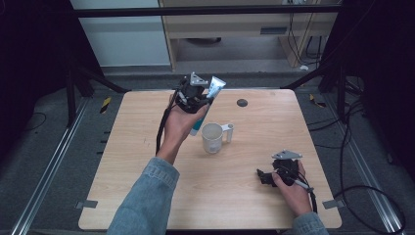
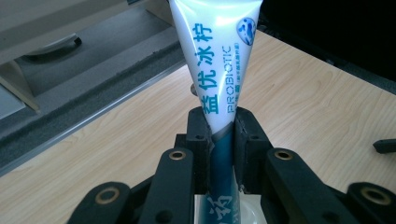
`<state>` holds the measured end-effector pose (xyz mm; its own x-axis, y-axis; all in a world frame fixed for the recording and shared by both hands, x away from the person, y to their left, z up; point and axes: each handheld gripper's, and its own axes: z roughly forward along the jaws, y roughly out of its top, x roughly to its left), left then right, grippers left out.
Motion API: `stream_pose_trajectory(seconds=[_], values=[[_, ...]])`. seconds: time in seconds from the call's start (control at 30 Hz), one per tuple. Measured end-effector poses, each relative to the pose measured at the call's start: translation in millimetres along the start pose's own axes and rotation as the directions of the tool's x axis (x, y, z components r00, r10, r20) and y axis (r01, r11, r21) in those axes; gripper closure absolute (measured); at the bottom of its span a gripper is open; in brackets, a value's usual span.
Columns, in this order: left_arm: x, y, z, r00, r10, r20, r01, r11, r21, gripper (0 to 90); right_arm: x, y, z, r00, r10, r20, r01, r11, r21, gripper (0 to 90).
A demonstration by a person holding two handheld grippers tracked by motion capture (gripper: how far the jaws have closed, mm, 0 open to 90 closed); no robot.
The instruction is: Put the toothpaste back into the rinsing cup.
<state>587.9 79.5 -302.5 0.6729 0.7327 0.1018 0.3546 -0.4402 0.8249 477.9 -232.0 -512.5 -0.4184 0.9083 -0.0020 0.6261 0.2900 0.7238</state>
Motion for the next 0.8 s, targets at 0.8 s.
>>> stream_pose_trajectory(seconds=[0.8], values=[[-17.3,7.7,7.6,0.9987,0.051,-0.009,-0.052,0.9906,-0.127,78.0,-1.0,-0.6,0.1,0.9998,-0.022,0.003,0.022,1.000,0.000,0.6]])
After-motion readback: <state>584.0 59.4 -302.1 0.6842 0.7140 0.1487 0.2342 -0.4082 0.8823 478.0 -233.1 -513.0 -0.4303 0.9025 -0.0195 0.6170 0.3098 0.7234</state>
